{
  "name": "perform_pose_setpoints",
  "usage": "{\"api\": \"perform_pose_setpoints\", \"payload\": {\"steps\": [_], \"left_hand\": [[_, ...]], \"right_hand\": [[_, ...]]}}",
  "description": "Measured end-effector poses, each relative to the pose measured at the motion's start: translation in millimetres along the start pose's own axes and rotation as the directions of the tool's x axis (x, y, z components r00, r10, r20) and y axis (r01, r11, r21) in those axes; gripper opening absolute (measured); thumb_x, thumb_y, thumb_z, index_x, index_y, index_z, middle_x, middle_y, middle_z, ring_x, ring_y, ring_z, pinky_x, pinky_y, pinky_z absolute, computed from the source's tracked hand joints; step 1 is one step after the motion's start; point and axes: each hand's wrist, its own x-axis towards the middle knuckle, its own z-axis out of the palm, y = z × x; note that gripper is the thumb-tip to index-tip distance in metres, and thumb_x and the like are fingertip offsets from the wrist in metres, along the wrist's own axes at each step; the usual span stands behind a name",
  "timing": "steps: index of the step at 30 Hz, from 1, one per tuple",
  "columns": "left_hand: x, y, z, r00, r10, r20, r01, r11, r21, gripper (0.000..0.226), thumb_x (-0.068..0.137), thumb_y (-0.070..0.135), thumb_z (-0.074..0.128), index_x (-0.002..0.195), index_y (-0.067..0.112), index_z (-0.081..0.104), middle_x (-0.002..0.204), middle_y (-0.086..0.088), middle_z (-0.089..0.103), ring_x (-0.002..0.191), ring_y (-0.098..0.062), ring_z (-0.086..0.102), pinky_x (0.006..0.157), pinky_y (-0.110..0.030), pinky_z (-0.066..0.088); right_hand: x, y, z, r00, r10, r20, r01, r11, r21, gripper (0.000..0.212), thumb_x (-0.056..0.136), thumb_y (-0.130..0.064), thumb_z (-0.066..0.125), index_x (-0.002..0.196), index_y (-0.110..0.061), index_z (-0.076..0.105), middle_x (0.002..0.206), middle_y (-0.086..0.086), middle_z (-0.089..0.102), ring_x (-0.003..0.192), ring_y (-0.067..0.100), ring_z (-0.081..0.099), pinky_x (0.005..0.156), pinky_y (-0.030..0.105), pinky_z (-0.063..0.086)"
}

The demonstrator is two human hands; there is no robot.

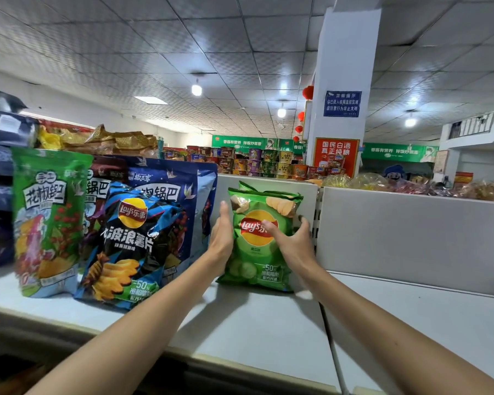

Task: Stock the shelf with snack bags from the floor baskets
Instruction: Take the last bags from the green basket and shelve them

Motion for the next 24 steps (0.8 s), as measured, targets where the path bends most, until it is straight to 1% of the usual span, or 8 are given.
{"api": "perform_pose_setpoints", "payload": {"steps": [4,8,12,13,15,17,20,24], "left_hand": [[-28.2,10.3,-8.8,0.996,0.090,-0.005,-0.090,0.996,0.002,0.070,0.097,0.067,0.023,0.154,0.027,0.028,0.160,-0.001,0.030,0.145,-0.022,0.031,0.112,-0.038,0.028],[-71.3,17.6,-21.9,0.991,0.117,0.071,-0.115,0.993,-0.021,0.067,0.096,0.068,0.019,0.155,0.036,0.019,0.164,0.007,0.014,0.149,-0.015,0.018,0.118,-0.042,0.016],[-123.7,20.5,-36.9,0.974,0.169,0.152,-0.158,0.984,-0.084,0.068,0.097,0.066,0.018,0.155,0.030,0.018,0.162,0.005,0.022,0.148,-0.014,0.021,0.119,-0.044,0.013],[-136.2,19.4,-40.6,0.966,0.187,0.179,-0.173,0.981,-0.093,0.072,0.094,0.070,0.021,0.155,0.031,0.019,0.163,0.006,0.020,0.148,-0.012,0.021,0.119,-0.044,0.011],[-163.1,10.9,-40.0,0.943,0.210,0.259,-0.187,0.976,-0.113,0.078,0.086,0.071,0.026,0.154,0.034,0.022,0.162,0.011,0.023,0.147,-0.005,0.023,0.121,-0.042,0.011],[-191.9,4.4,-37.3,0.922,0.238,0.304,-0.198,0.967,-0.159,0.071,0.085,0.066,0.025,0.150,0.037,0.031,0.157,0.016,0.033,0.143,0.000,0.028,0.118,-0.039,0.015],[-249.1,-6.4,-14.3,0.858,0.236,0.457,-0.129,0.959,-0.253,0.066,0.086,0.062,0.027,0.145,0.035,0.041,0.153,0.014,0.042,0.140,0.002,0.035,0.118,-0.039,0.021],[-362.3,-52.0,45.4,0.670,0.195,0.717,0.006,0.964,-0.267,0.070,0.090,0.068,0.036,0.147,0.028,0.040,0.151,0.013,0.045,0.139,0.000,0.039,0.114,-0.040,0.030]], "right_hand": [[-14.8,-15.0,-6.6,0.997,-0.039,-0.065,0.038,0.999,-0.024,0.107,0.078,-0.065,0.066,0.157,-0.021,0.008,0.162,0.006,0.020,0.147,0.029,0.023,0.115,0.048,0.026],[-49.1,-32.3,-10.1,0.988,-0.035,-0.149,0.051,0.994,0.101,0.118,0.059,-0.084,0.063,0.154,-0.033,0.015,0.161,0.003,0.025,0.145,0.027,0.028,0.114,0.048,0.033],[-110.1,-46.5,-26.2,0.981,-0.091,-0.169,0.129,0.965,0.228,0.088,0.085,-0.058,0.064,0.154,-0.032,0.017,0.162,-0.004,0.022,0.142,0.012,0.028,0.090,0.019,0.035],[-129.4,-47.9,-32.4,0.979,-0.110,-0.170,0.149,0.959,0.242,0.089,0.083,-0.060,0.065,0.154,-0.032,0.019,0.161,-0.006,0.024,0.141,0.007,0.028,0.090,0.018,0.034],[-174.7,-47.4,-49.6,0.966,-0.122,-0.226,0.178,0.952,0.248,0.098,0.069,-0.073,0.064,0.151,-0.034,0.027,0.158,-0.010,0.031,0.142,0.005,0.032,0.105,0.026,0.032],[-218.1,-41.1,-68.7,0.947,-0.149,-0.286,0.223,0.943,0.248,0.107,0.057,-0.080,0.068,0.147,-0.034,0.035,0.152,-0.012,0.042,0.137,0.001,0.041,0.112,0.033,0.032],[-299.1,-19.0,-113.7,0.891,-0.148,-0.429,0.267,0.935,0.234,0.097,0.062,-0.072,0.071,0.143,-0.028,0.043,0.144,-0.008,0.052,0.133,0.002,0.048,0.111,0.035,0.038],[-452.1,36.5,-199.6,0.746,0.041,-0.664,0.099,0.980,0.171,0.075,0.075,-0.064,0.068,0.140,-0.031,0.047,0.142,-0.008,0.056,0.133,0.009,0.050,0.108,0.039,0.042]]}}
